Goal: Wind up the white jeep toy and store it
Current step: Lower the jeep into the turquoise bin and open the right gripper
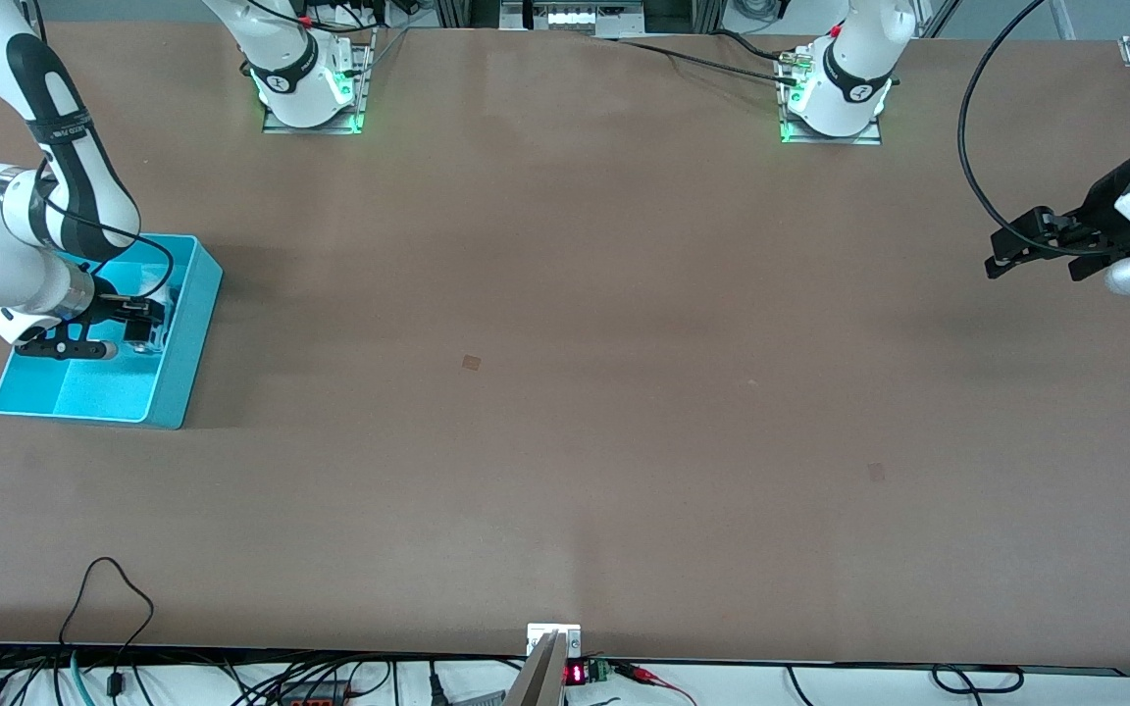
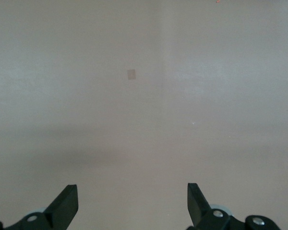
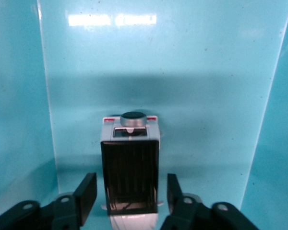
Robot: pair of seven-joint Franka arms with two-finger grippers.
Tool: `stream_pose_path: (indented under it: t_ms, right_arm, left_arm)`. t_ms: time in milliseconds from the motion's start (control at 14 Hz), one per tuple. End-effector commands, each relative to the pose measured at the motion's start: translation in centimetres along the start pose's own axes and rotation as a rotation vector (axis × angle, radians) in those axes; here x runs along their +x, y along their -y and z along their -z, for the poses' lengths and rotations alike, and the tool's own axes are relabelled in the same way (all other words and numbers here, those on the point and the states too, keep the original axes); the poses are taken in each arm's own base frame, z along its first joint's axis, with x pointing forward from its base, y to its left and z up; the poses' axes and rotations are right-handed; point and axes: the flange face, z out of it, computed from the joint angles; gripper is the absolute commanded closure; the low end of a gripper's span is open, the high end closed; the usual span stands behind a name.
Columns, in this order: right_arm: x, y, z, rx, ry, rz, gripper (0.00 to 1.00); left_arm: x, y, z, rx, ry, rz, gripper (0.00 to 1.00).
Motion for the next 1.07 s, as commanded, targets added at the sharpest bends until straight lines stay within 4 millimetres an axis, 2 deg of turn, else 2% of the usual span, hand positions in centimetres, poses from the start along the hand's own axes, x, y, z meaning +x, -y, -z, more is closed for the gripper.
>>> stream_pose_path:
  t_ms: [0,71,214,357,643,1000]
  right_arm:
    - [-0.1,-0.3,0.0,-0.012,-0.007,0.008,0.09]
    - [-0.1,-0.3,0.0,-0.012,-0.008,0.007,0.00]
    - [-0.1,-0.2,1.1,-0.019,-0.021,0.009,0.00]
    - [0.2,-0.6,3.6,-0.035,-0.062,0.005,0.00]
    - [1.1,-0.9,10.4,-0.056,-0.139,-0.019,0.00]
    - [1.8,1.7,21.3,-0.078,-0.206,0.008,0.00]
  left_arm:
    - [-0.7,-0.2,0.4,0.006,-0.001,-0.006,0.00]
    - [-0.8,-0.2,0.4,0.006,0.000,-0.006,0.00]
    - [-0.8,-0.2,0.5,0.006,-0.001,-0.005,0.00]
    - [-0.8,-0.2,0.4,0.006,0.000,-0.006,0.00]
    - [-0.8,-0.2,0.5,0.006,-0.003,-0.006,0.00]
    - [-0.8,-0.3,0.5,0.006,-0.004,-0.006,0.00]
